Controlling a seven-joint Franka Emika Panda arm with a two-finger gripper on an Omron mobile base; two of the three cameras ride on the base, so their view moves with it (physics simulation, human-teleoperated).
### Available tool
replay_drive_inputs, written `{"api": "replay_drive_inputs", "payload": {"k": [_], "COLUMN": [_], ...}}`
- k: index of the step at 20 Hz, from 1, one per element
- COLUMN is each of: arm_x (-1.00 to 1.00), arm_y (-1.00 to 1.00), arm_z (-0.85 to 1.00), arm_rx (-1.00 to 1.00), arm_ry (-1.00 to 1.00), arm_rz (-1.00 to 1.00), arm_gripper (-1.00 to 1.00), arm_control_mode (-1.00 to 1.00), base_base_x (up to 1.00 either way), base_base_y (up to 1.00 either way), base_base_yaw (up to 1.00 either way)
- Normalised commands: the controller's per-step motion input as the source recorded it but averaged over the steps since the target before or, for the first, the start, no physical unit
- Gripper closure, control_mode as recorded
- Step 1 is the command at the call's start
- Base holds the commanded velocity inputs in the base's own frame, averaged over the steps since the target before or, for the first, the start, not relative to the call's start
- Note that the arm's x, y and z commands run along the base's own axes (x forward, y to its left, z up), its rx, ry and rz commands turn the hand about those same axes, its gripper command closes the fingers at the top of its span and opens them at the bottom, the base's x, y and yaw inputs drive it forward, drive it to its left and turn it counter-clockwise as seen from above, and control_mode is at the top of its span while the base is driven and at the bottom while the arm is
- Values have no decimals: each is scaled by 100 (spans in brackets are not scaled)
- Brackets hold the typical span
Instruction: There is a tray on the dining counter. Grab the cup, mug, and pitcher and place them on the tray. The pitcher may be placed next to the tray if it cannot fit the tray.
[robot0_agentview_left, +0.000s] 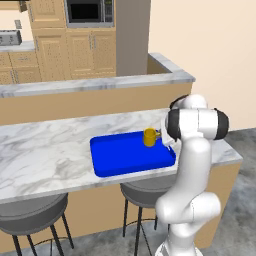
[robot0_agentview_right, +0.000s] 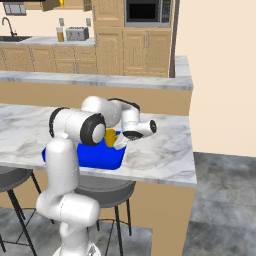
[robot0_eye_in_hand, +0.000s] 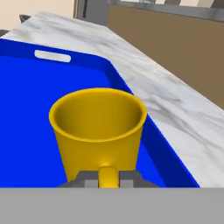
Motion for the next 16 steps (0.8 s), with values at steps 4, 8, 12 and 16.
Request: {"api": "replay_drive_inputs", "payload": {"k": [4,8,12,16], "arm_x": [40,27,15,10], "arm_y": [-2,0,0,0], "arm_z": [-2,-3,-3,-2], "arm_rx": [0,0,0,0], "arm_ry": [0,0,0,0], "arm_rz": [6,8,7,6], "arm_gripper": [100,100,-100,-100], "arm_control_mode": [-100,-100,-100,-100], "base_base_x": [0,0,0,0], "base_base_y": [0,0,0,0], "base_base_yaw": [0,0,0,0]}}
